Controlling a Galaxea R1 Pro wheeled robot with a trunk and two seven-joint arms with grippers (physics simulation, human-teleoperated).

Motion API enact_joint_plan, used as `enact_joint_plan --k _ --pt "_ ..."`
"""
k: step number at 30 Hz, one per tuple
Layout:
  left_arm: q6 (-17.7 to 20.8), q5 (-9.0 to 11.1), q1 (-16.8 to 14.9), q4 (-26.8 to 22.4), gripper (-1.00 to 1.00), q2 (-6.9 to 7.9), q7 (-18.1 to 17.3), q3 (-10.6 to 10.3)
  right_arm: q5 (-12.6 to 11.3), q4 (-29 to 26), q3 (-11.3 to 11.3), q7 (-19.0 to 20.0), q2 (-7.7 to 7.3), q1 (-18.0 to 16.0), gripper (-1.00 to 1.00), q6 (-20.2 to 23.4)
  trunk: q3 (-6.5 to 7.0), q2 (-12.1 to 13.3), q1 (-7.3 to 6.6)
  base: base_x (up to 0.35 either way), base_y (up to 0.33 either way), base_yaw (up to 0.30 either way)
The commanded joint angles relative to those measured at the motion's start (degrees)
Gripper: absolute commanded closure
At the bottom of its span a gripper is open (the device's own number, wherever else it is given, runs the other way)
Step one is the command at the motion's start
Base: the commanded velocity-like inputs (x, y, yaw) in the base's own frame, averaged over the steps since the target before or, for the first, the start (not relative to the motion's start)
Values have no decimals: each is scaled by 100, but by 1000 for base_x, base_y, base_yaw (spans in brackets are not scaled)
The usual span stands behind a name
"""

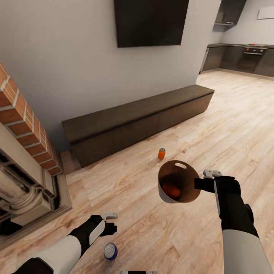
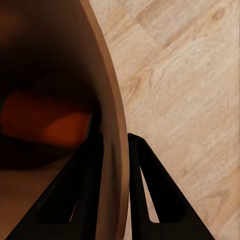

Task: Put the three can of soda from the living room inside the tash can in the kitchen.

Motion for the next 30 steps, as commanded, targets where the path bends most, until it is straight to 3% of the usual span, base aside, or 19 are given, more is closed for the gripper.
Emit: enact_joint_plan --k 1,25,30 --pt "-4 2 1 3 -100 1 -1 0 -142 -2 2 36 2 -2 100 20 -18 -42 22 0 0 0" --pt "-17 -6 170 8 -100 -6 4 -8 -139 -2 2 36 22 -2 100 20 -448 -1005 549 0 0 0" --pt "-18 -5 249 8 -100 -8 6 -15 -139 -2 4 36 22 -2 100 20 -448 -1005 549 0 0 0"
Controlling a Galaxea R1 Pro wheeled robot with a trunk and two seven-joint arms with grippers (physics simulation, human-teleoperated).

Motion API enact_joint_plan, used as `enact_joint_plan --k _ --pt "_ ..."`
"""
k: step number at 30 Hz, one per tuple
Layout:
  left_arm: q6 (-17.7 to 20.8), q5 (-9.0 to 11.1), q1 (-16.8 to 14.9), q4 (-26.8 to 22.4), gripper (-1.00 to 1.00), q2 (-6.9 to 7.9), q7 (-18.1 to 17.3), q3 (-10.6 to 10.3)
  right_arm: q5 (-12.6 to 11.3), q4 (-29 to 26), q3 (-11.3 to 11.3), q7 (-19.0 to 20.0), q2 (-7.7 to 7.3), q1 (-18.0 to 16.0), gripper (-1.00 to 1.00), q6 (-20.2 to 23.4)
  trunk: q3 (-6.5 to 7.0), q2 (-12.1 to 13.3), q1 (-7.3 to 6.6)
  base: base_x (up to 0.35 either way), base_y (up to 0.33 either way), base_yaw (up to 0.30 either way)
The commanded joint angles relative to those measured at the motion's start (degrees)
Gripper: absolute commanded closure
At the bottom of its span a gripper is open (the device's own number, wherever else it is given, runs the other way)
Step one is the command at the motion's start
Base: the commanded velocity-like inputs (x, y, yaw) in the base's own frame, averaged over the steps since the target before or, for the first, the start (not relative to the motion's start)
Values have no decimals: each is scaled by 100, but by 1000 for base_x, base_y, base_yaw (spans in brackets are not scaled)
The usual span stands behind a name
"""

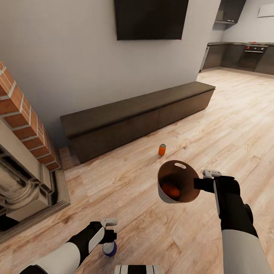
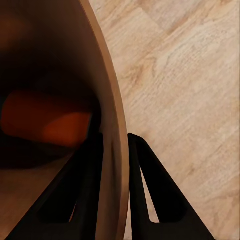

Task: Put the three can of soda from the living room inside the tash can in the kitchen.

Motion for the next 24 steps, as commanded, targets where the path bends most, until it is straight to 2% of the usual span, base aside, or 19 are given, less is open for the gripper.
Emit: enact_joint_plan --k 1,12,17,24 --pt "0 3 19 -2 -100 1 0 -1 -131 -1 4 36 1 -2 100 19 1 0 -1 0 0 0" --pt "-1 10 51 -8 -100 8 0 7 -131 -1 8 36 1 -2 100 19 1 0 -1 0 0 0" --pt "-1 4 52 -13 -100 10 0 10 -129 -1 8 36 1 -2 100 19 -89 -201 109 0 0 0" --pt "-1 0 52 -17 -100 5 0 5 -125 -1 8 36 1 -2 100 19 -89 -201 109 0 0 0"
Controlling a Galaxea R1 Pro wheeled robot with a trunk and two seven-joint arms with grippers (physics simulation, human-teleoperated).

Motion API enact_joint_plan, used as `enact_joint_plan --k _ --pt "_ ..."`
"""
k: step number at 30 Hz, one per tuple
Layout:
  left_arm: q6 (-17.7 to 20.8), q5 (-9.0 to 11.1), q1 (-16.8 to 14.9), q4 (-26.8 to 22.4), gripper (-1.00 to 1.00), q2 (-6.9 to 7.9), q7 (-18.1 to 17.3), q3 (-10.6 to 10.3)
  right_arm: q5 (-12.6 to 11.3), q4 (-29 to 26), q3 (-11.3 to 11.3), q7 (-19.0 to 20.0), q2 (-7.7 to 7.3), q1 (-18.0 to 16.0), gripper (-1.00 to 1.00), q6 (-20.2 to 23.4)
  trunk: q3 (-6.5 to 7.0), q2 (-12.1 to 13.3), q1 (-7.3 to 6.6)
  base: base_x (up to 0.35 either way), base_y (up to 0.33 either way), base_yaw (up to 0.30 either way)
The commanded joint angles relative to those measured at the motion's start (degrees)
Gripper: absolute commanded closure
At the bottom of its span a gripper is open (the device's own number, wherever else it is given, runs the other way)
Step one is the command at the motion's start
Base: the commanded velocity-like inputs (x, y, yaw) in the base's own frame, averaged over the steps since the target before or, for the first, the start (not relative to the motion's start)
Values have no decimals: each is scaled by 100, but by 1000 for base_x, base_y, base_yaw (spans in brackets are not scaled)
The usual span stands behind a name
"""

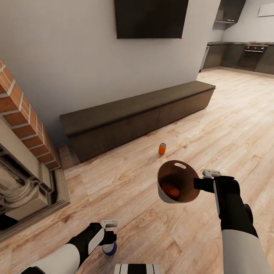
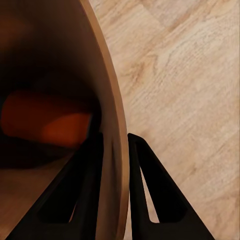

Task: Put the three can of soda from the living room inside the tash can in the kitchen.

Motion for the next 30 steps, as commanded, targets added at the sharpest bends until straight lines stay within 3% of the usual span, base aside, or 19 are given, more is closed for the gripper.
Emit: enact_joint_plan --k 1,4,8,14,30 --pt "0 0 0 0 -100 -1 0 -1 -113 -1 1 35 1 -2 100 16 1 0 -1 0 0 0" --pt "0 -1 0 0 -100 -2 0 -2 -112 -1 1 35 1 -2 100 16 1 0 -1 0 0 0" --pt "0 0 0 0 -100 -3 0 0 -111 -1 5 35 1 -2 100 16 -71 -161 87 0 0 0" --pt "0 -2 0 -5 -100 -4 0 0 -111 -1 81 35 1 -2 100 16 -204 -169 103 0 0 0" --pt "0 1 -7 -61 -100 -9 0 1 -116 -1 106 35 1 -2 100 16 -204 -169 103 0 0 0"
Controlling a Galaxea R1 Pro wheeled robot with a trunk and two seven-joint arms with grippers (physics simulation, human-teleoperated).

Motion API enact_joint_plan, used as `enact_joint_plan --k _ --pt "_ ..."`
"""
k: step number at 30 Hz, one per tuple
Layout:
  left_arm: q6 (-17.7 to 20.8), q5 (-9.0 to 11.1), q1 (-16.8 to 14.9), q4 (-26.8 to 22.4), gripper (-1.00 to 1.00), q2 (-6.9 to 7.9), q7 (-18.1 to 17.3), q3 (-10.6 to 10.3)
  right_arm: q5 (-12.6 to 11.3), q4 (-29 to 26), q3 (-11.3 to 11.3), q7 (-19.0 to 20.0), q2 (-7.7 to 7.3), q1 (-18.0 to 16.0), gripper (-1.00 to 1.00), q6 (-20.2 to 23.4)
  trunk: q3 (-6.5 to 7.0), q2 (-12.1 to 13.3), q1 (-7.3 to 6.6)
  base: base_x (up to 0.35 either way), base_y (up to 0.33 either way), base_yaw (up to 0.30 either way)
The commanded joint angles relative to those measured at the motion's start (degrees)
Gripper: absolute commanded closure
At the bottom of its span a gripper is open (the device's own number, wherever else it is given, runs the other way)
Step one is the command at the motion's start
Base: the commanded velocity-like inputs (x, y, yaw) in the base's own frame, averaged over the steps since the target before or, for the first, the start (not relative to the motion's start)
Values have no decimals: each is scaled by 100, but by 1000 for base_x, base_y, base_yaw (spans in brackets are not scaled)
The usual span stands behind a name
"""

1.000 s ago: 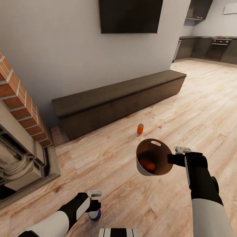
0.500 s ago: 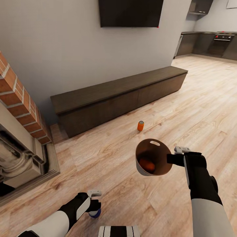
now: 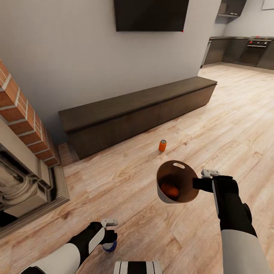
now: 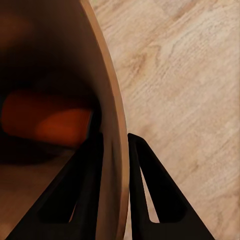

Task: Put the three can of soda from the living room inside the tash can in the kitchen.

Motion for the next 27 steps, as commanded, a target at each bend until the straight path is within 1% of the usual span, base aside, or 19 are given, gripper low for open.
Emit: enact_joint_plan --k 1,7,13,21,27 --pt "0 0 0 0 -100 0 0 0 -129 -1 1 36 1 -2 100 19 1 0 -1 0 0 0" --pt "0 0 -1 -1 -100 5 0 7 -129 -1 2 36 1 -2 100 19 1 0 -1 0 0 0" --pt "0 -1 -1 -1 -100 5 0 3 -128 -1 2 36 1 -2 100 19 -132 -8 15 0 0 0" --pt "0 0 -8 -19 -100 -1 0 0 -127 -1 8 36 1 -2 100 19 -132 -8 15 0 0 0" --pt "0 0 -10 -129 -100 -3 0 -4 -125 -1 9 36 1 -2 100 19 -132 -8 15 0 0 0"
